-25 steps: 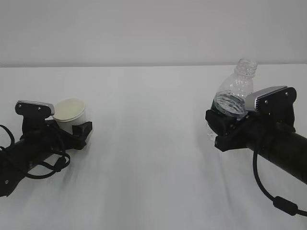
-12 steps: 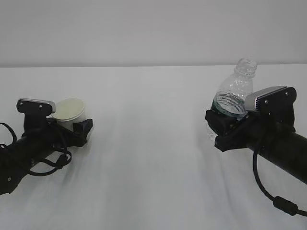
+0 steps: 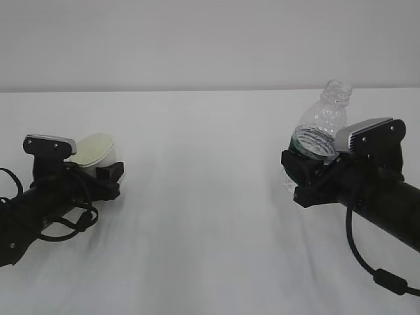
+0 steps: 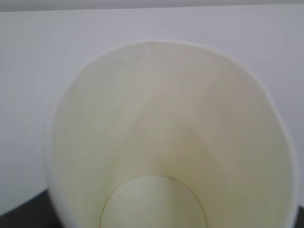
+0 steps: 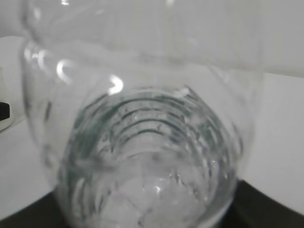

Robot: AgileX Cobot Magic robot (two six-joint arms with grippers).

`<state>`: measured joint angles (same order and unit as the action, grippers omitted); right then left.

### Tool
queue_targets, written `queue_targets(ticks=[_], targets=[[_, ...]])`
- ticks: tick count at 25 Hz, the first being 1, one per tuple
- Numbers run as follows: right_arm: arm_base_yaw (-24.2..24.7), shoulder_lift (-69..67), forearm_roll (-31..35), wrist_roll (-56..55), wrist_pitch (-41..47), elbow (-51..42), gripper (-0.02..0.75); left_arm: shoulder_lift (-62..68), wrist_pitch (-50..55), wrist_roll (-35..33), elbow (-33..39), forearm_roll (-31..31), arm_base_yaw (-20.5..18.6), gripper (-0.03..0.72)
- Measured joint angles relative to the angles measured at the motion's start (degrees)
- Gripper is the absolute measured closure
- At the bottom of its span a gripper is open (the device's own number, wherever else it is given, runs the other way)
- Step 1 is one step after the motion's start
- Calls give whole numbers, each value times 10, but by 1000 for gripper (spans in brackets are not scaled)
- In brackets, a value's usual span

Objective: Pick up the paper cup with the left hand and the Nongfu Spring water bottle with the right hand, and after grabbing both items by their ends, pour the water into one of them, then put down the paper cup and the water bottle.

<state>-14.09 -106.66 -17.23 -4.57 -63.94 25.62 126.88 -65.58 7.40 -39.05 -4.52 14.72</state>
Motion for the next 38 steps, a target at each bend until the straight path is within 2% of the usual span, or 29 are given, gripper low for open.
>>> queue_targets(ticks=[7,20,28,38], targets=[[0,0,0,0,0,0,340,0,-2,0,0,-57,0,256],[0,2,7,9,5,0,340,0,-5,58,-1,-221,8,260],[0,41,18,31,65,-2,340,0,5,65,-32,-285,49,261],[0,57,27,33,86,-29,340,-39,19,106,-43,-319,54,261]])
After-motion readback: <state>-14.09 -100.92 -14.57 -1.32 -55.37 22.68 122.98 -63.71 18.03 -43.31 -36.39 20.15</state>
